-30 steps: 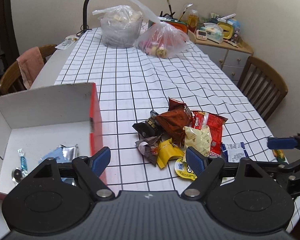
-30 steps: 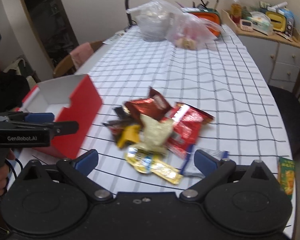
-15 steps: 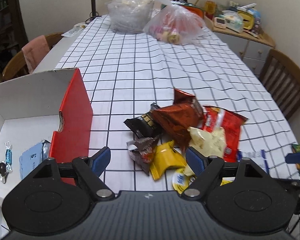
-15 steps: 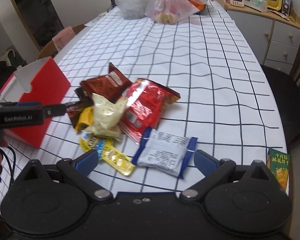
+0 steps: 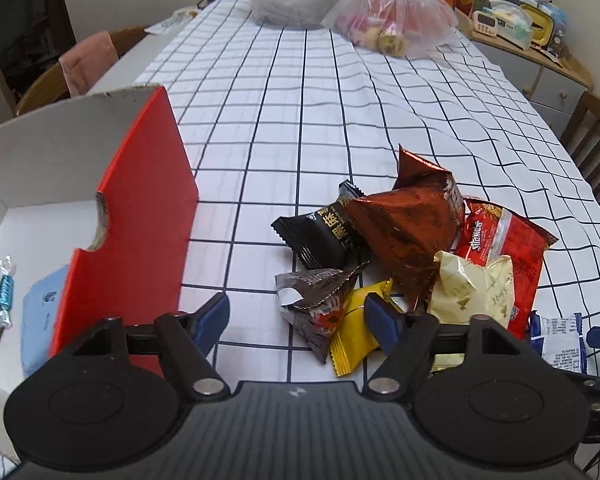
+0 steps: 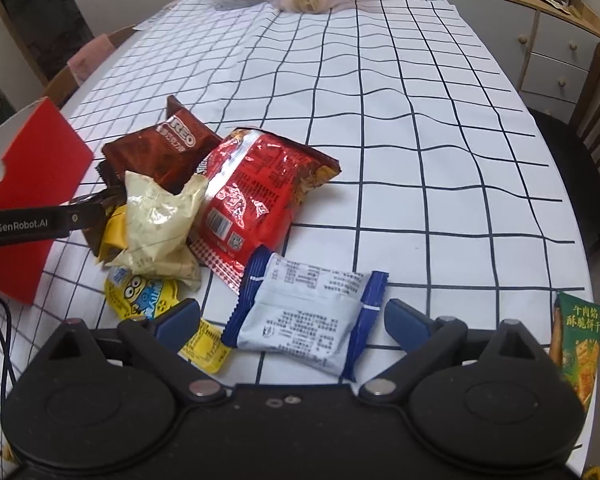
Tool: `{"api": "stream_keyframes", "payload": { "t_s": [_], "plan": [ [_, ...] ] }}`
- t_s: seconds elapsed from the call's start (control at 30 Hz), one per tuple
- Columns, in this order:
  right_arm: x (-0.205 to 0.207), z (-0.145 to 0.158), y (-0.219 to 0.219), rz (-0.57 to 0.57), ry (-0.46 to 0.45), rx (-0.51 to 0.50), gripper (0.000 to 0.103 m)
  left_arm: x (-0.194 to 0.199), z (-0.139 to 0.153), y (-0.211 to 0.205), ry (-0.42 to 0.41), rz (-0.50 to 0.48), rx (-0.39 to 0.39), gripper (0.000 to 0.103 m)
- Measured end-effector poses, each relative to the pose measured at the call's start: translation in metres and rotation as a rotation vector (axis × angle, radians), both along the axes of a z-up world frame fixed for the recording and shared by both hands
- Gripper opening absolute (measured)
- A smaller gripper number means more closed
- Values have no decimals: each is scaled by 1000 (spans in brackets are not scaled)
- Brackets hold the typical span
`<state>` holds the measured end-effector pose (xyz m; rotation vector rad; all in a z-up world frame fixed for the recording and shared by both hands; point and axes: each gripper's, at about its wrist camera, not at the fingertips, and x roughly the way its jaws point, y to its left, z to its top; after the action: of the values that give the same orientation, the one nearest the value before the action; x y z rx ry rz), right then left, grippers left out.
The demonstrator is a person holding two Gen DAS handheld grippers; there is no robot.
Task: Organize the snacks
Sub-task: 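Grasp the dark foil-wrapped chocolate with the left gripper while the right grasps the white-blue packet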
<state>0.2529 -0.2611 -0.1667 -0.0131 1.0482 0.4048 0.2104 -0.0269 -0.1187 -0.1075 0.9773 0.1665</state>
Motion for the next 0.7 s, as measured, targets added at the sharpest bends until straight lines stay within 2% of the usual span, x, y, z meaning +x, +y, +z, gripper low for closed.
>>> {"api": "stream_keyframes", "payload": {
  "t_s": [0.23,0.4,0.53,0.63,0.67,0.7],
  "plan": [
    [-1,-9,10,-68,-8,-72,95,7,-4,5,12,3,-40,63],
    [-4,-9,17,-76,-29,-122,88,8,-5,7,14,-5,-84,46],
    [-6,-8,15,-92,-40,-125,81,7,-4,7,10,-13,-104,39],
    [-9,-7,14,-102,-49,-124,72,6,-4,9,9,-13,-109,34],
    [-10,-6,15,-102,-54,-128,64,5,-4,10,8,-12,-109,32],
    [-10,-5,16,-101,-58,-131,62,5,-4,10,8,-10,-108,31]
  ]
}}
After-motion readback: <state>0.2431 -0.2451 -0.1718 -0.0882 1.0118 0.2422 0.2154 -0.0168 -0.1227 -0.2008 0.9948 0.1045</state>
